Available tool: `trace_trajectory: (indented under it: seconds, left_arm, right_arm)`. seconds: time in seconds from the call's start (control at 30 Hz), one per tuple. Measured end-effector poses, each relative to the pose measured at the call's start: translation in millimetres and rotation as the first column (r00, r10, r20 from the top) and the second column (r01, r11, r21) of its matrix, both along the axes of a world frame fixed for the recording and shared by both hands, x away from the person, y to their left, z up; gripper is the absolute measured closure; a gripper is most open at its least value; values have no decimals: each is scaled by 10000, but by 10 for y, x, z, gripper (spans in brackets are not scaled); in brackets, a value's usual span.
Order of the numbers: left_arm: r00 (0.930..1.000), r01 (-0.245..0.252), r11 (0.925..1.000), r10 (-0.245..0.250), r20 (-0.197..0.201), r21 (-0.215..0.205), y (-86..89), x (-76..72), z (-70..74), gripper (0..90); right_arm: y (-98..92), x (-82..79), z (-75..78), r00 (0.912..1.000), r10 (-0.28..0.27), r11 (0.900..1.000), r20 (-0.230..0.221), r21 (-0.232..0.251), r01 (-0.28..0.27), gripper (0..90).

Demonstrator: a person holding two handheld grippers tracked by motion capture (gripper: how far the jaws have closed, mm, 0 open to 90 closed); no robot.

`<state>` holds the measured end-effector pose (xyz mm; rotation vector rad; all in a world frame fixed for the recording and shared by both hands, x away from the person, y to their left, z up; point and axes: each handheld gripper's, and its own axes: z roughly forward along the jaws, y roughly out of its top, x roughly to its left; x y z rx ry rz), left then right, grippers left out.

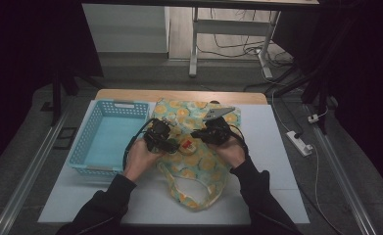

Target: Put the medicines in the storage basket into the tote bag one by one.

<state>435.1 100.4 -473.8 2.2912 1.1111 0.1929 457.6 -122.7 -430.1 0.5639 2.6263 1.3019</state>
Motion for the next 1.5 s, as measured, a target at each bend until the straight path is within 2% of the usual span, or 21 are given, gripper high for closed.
trace_trajectory:
  seconds: [0.37, 0.53, 0.7, 0.9, 1.13, 1.27, 1.5]
  left_arm:
    - [9975, 676, 9942, -657, 256, -838, 50, -147, 132, 182]
    - [9950, 949, 9872, -901, 429, -1283, 76, -205, 160, 110]
    - [9882, 1357, 9790, -1228, 919, -1519, 95, -296, 203, 36]
    - [9766, 1895, 9651, -1662, 1366, -1808, 105, -406, 234, 19]
    - [9644, 2432, 9471, -2129, 1570, -2095, 73, -520, 213, 14]
    - [9597, 2576, 9434, -2246, 1690, -2091, 37, -594, 191, 0]
    - [9586, 2575, 9441, -2227, 1778, -2059, 22, -682, 135, 0]
  right_arm:
    - [-27, 3, 22, 10000, -25, 10000, 34, 38, 25, 896]
    - [-28, 4, 16, 10000, -27, 10000, -4, 13, 27, 896]
    - [-26, 4, 10, 10000, -10, 10000, -18, -26, 10, 896]
    - [-28, 0, 7, 10000, 5, 10000, -16, -51, -5, 896]
    - [-38, -5, 13, 10000, 18, 10000, 0, -51, -18, 896]
    - [-41, -11, 18, 10000, 26, 10000, -11, -52, -26, 896]
    - [-38, -20, 12, 10000, 78, 9999, -43, -82, -78, 896]
